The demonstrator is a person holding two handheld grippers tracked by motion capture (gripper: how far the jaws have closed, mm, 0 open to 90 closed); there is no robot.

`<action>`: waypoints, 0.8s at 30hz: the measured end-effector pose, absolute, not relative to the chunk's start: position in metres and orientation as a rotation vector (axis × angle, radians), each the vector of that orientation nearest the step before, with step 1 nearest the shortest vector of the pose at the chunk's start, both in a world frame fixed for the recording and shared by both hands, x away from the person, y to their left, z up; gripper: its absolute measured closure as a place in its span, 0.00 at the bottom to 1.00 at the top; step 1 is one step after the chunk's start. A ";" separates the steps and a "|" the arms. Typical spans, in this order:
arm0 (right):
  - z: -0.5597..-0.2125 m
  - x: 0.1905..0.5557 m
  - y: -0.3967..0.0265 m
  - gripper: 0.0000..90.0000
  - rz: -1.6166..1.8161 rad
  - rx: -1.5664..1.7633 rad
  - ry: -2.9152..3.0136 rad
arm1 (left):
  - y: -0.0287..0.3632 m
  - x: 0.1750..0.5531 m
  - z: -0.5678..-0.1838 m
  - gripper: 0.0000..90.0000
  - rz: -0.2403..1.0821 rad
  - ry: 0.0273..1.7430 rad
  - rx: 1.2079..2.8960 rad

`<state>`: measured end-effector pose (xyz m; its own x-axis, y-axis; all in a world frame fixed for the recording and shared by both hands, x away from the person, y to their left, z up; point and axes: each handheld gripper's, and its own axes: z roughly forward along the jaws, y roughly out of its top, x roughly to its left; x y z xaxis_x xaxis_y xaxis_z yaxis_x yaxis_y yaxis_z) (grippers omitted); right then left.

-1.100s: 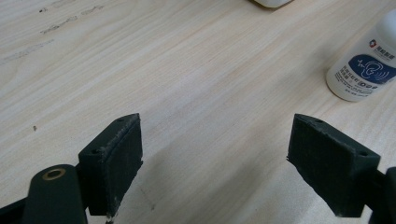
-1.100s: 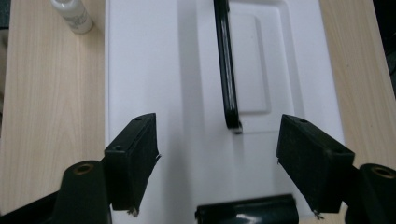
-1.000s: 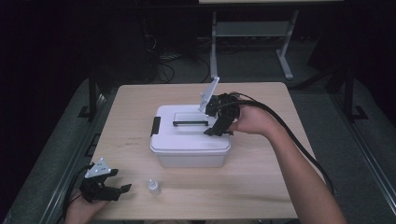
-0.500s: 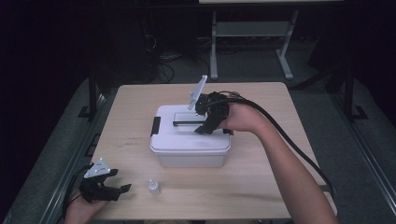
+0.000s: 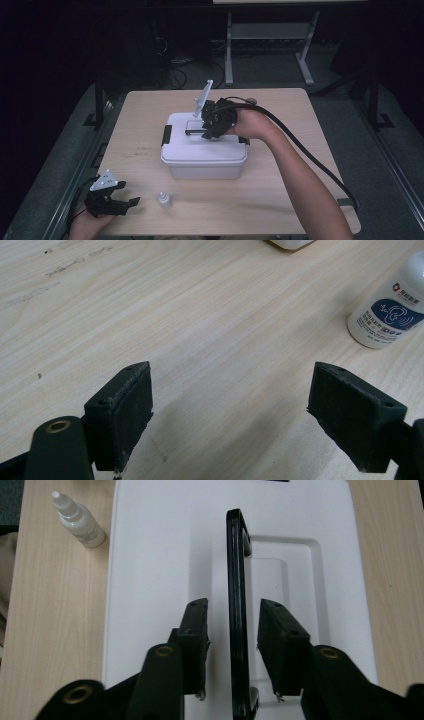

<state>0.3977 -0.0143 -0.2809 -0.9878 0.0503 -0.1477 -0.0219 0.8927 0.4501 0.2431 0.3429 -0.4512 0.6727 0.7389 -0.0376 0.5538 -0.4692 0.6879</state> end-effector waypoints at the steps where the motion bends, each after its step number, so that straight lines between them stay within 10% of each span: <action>1: -0.282 0.399 -0.013 0.76 0.678 0.026 2.904 | 0.343 0.243 -0.451 0.20 0.348 0.990 2.198; 24: -0.285 0.421 -0.007 0.90 0.714 0.072 2.945 | 0.343 0.243 -0.453 0.20 0.349 0.991 2.209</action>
